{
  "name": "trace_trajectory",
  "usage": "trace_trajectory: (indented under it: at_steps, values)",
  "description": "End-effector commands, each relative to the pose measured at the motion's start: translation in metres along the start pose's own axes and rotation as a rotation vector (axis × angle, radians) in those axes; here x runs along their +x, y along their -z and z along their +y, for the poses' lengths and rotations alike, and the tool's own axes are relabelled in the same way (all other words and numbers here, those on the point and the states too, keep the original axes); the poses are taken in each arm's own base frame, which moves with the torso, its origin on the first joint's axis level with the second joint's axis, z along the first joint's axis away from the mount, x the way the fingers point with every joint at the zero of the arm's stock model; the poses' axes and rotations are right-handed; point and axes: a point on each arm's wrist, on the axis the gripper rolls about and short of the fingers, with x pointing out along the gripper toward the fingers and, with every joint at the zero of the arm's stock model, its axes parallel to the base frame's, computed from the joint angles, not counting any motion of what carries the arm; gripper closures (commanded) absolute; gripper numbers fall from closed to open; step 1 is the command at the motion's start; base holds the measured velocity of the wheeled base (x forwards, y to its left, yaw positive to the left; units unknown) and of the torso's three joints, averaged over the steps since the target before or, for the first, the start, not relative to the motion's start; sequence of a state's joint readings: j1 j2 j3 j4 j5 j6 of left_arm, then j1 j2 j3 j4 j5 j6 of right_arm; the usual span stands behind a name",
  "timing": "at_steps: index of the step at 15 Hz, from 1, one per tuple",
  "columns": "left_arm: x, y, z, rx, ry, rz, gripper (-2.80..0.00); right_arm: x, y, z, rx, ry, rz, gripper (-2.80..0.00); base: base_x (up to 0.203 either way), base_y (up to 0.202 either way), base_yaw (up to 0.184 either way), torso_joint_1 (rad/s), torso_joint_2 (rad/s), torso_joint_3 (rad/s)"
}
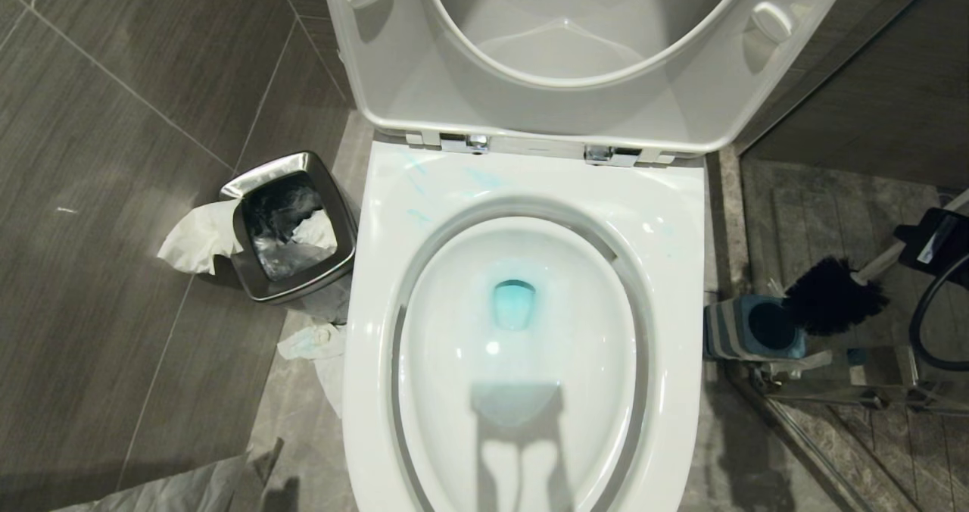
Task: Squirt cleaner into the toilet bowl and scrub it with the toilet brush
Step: Put the toilet brush back
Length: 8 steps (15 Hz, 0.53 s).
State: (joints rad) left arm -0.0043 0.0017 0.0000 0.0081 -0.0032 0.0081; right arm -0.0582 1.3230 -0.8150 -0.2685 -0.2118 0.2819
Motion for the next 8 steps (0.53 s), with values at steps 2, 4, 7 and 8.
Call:
trace_trajectory:
  at_steps: [2, 4, 7, 8]
  values:
    - [0.000, 0.001, 0.000, -0.005, 0.000, 0.004, 0.00, 0.012, 0.017, -0.011, -0.082, 0.022, -0.089, 0.00, 0.000, 0.000, 0.000, 0.000, 0.00, 0.000]
    - [0.000, 0.001, 0.000, -0.005, 0.000, 0.004, 0.00, 0.015, 0.030, -0.019, -0.122, 0.033, -0.122, 0.00, 0.000, 0.000, 0.000, 0.000, 0.00, 0.000]
    - [0.000, 0.001, 0.000, -0.005, 0.000, 0.004, 0.00, 0.011, 0.051, -0.027, -0.139, 0.050, -0.072, 0.00, 0.000, 0.000, 0.000, 0.000, 0.00, 0.000]
    - [0.000, 0.001, 0.000, -0.005, 0.000, 0.004, 0.00, 0.010, 0.057, -0.029, -0.138, 0.047, -0.058, 0.00, 0.000, 0.000, 0.000, 0.000, 0.00, 0.000]
